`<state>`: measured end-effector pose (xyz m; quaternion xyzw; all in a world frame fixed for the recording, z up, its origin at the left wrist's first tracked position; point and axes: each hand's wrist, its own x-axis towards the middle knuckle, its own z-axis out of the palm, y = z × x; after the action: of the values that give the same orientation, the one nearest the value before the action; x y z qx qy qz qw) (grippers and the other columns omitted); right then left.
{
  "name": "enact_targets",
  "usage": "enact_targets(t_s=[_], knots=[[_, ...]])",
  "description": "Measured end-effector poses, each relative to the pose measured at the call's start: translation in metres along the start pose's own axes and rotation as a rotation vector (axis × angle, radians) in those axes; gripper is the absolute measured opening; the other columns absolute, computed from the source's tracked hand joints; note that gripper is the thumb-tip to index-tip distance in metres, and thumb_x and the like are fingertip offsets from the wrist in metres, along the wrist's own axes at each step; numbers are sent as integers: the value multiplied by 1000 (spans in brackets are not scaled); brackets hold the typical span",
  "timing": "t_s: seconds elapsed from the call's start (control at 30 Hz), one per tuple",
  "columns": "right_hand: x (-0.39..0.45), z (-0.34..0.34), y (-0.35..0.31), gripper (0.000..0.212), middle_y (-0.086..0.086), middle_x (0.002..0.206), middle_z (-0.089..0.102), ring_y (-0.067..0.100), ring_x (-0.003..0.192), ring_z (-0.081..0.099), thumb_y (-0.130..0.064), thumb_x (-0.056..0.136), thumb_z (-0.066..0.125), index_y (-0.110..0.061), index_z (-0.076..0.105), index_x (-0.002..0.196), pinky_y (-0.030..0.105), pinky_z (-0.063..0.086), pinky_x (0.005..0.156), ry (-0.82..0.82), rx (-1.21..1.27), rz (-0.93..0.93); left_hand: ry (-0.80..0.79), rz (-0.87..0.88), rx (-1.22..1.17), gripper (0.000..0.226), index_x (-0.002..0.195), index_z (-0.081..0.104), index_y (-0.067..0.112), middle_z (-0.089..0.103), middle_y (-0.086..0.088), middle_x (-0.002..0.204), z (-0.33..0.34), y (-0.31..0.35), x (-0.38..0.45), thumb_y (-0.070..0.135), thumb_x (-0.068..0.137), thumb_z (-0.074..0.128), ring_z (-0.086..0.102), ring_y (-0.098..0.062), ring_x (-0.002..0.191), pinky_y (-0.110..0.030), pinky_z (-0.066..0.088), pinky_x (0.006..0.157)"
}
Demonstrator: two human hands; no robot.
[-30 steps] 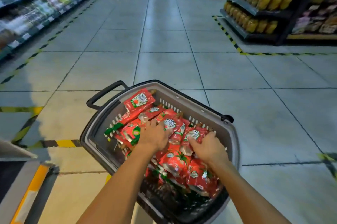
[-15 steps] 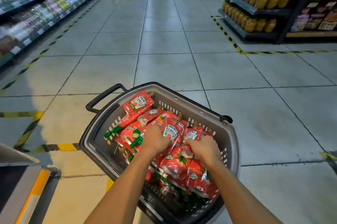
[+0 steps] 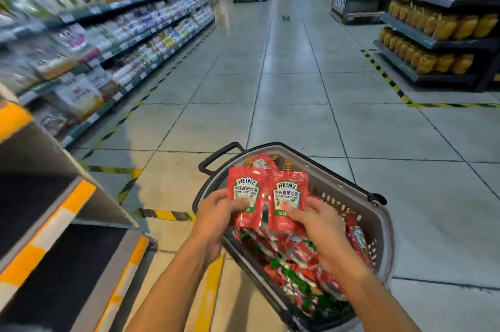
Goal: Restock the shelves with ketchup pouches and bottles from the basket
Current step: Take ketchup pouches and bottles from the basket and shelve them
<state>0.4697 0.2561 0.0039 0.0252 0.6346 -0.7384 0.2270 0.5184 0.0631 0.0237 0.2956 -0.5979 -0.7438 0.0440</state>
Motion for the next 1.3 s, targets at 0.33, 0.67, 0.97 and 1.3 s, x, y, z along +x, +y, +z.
enact_targets(t_s=[0.33, 0.67, 0.97, 1.3], knots=[[-98, 209, -44, 43, 9, 101, 78, 27, 91, 76, -24, 71, 82, -10, 70, 111, 33, 62, 72, -602, -13, -149, 454, 332, -122, 32, 109, 72, 7, 77, -11, 101, -186, 90, -200, 4, 78, 77, 75, -29, 92, -34, 59, 72], [-248, 398, -31, 45, 3, 102, 78, 21, 94, 76, -32, 72, 82, -15, 68, 111, 26, 60, 71, -1155, -124, -205, 987, 542, -181, 36, 111, 70, 12, 78, -3, 103, -326, 83, -406, 8, 77, 80, 74, -17, 95, -17, 54, 65], [-361, 483, 1, 34, -3, 99, 78, 14, 93, 75, -27, 80, 79, -18, 67, 110, 20, 58, 71, -1422, -183, -266, 1384, 622, -132, 35, 107, 69, 18, 78, 2, 98, -392, 47, -525, 12, 75, 84, 74, -11, 90, -19, 55, 66], [-444, 542, 50, 25, -22, 96, 72, -2, 92, 69, -21, 86, 79, -36, 65, 101, 19, 56, 76, -1429, -319, -629, 1656, 589, 44, 31, 106, 63, 18, 76, 4, 92, -466, 18, -567, 6, 82, 79, 73, -9, 85, -30, 60, 69]])
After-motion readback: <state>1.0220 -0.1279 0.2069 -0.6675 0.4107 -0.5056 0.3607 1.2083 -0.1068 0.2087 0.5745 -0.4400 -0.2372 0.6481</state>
